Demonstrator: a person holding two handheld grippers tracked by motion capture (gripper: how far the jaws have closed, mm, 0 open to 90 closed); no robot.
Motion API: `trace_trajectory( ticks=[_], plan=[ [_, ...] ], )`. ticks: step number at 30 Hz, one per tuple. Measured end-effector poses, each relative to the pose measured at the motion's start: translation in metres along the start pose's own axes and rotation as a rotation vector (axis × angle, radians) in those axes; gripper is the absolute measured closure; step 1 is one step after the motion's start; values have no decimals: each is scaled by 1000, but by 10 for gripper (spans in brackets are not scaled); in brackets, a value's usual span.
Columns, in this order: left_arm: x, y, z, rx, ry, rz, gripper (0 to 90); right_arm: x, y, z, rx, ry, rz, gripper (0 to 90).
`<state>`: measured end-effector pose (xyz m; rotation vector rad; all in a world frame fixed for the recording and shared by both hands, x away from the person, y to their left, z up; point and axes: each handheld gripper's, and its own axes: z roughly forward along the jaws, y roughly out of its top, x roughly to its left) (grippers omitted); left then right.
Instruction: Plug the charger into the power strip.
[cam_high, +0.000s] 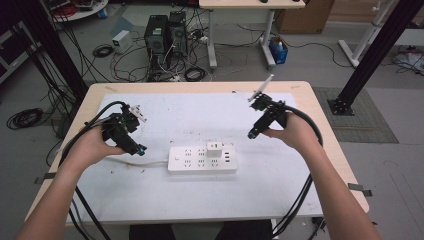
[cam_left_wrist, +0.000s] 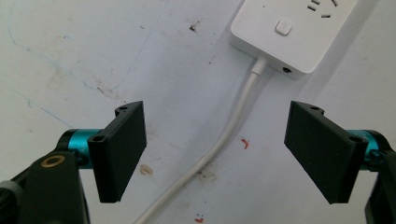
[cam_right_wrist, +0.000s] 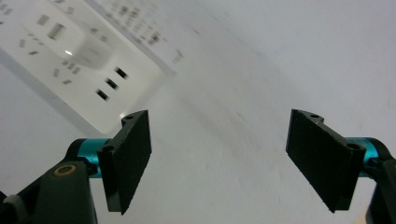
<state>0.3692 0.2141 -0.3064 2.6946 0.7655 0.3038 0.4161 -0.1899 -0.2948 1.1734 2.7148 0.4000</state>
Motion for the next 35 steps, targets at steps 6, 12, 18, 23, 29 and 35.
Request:
trace_trajectory(
  ticks=[6,12,18,23,29,35],
  plan=[
    [2,4,4,17,-6,-7,209,-20,-30,-4,33,-5,113,220],
    [0,9,5,22,-5,-8,210,-24,-40,-5,23,-22,115,220],
    [0,10,4,38,-4,3,210,-28,-43,-4,31,-13,133,220],
    [0,11,5,37,-4,1,210,-28,-44,-4,28,-13,128,220],
    [-2,11,7,37,-7,11,210,-27,-45,-3,27,-14,126,220],
    [-2,13,8,36,-6,15,210,-27,-48,-2,21,-14,124,220]
  ],
)
